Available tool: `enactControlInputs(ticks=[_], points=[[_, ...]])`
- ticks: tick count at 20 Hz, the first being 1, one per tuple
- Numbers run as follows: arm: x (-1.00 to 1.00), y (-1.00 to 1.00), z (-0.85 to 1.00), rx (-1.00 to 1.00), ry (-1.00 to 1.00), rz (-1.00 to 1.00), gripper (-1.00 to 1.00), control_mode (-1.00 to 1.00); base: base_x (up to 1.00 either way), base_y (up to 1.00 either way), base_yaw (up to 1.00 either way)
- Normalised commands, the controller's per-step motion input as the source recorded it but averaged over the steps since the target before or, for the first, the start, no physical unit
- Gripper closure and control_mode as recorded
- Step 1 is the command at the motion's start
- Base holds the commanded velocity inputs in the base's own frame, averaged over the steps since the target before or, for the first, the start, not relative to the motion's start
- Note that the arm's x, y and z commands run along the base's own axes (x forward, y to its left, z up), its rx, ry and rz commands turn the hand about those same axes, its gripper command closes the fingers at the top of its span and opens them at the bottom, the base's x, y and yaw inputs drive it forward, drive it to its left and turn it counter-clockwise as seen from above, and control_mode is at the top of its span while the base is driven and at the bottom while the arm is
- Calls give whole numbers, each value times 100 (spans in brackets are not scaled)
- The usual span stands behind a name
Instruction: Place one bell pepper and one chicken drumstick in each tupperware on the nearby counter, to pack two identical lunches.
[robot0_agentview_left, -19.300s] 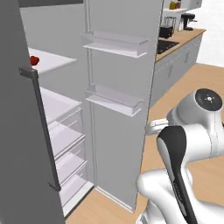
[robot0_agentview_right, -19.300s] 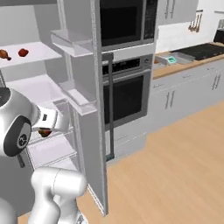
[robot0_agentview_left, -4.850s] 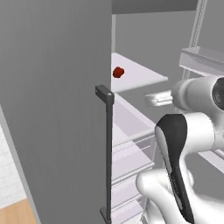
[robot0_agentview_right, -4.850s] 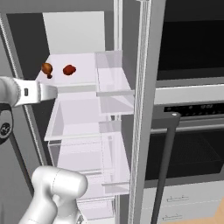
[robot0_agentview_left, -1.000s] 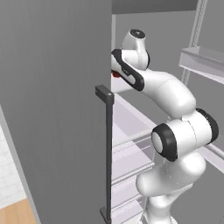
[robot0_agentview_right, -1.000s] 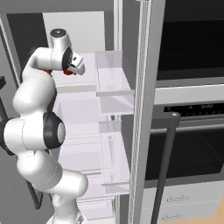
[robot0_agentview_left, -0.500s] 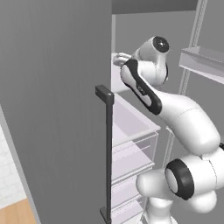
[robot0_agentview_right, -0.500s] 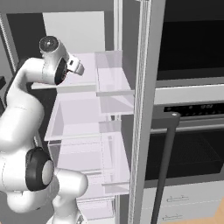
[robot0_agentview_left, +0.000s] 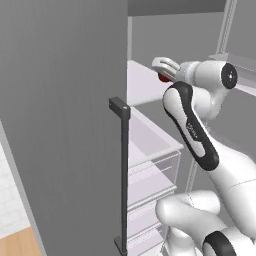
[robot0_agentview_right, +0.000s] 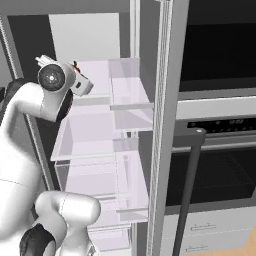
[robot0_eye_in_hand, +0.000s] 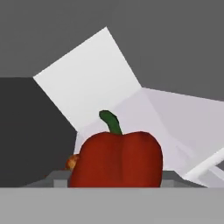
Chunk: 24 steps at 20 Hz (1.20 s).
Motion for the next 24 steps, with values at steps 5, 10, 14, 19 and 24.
enactControlInputs(ticks=[5,10,14,19,24], points=[[-100,-7,-33,0,12,-1,100,-100,0,0,0],[-100,0,-100,-15,28,-4,100,-100,0,0,0],[-100,0,-100,-16,46,-7,100,-100,0,0,0],[-20,0,-20,-3,10,-2,100,100,-80,2,-34],[0,0,0,0,0,0,100,100,-97,0,-70]])
